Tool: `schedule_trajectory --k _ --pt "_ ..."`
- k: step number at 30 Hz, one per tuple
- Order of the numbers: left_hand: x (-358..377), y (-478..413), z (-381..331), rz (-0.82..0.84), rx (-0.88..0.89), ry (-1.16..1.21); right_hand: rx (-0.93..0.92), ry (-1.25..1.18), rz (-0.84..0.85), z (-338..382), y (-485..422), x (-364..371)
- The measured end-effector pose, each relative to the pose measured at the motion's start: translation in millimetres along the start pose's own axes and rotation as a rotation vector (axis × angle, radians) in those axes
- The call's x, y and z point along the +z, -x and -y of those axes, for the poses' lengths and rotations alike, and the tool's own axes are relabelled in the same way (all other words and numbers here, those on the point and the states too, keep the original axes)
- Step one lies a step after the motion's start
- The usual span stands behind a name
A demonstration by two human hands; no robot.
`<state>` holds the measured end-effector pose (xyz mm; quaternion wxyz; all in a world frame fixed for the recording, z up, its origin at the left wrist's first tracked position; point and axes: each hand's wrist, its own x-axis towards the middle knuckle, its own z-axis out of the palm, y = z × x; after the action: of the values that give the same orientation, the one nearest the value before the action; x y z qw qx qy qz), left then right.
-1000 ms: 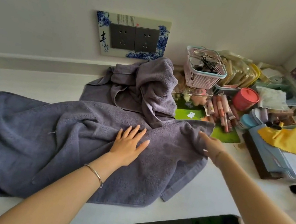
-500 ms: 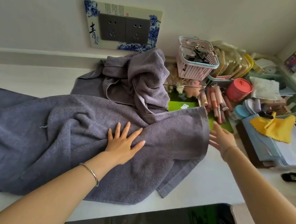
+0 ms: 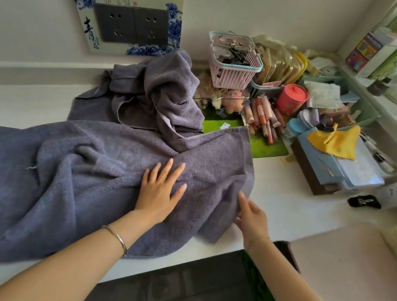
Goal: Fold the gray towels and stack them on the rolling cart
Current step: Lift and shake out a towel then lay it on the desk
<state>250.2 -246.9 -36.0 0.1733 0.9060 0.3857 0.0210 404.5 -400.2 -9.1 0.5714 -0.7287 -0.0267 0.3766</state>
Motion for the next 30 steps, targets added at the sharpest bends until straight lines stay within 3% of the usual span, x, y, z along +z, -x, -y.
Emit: schedule_trajectory --k 2,5,9,14,17,20,26,30 --pt "-12.7 -2.8 -0.1 -0.106 -0.036 0.158 -0.007 -0.023 -0.156 11.9 -5.7 -16.0" --pt "-22.9 -7.6 8.4 -0.138 -0.049 0.138 -0.140 0.320 -0.238 28.8 -26.3 -60.8" --pt "-19.5 -8.4 20.4 0.058 -0.089 0.020 -0.255 0.812 -0.296 46.4 -50.9 -112.1" --pt "-15.2 -4.2 14.1 0.173 -0.136 -0.111 -0.211 1.100 -0.336 45.0 -68.4 -104.7" --pt "-21.1 -8.7 13.4 0.121 -0.142 -0.097 -0.483 1.141 -0.339 44.8 -69.0 -68.2" --pt "-28.2 -17.1 18.0 0.040 -0.133 -0.095 -0.661 1.113 -0.102 46.4 -75.3 -20.2" --pt "-45.8 -50.2 40.2 -0.010 -0.182 0.053 -0.490 0.542 0.252 81.3 -99.0 61.5" --pt "-56.6 -70.5 55.0 -0.071 -0.126 0.130 -0.397 0.507 0.361 93.5 -113.1 87.9"
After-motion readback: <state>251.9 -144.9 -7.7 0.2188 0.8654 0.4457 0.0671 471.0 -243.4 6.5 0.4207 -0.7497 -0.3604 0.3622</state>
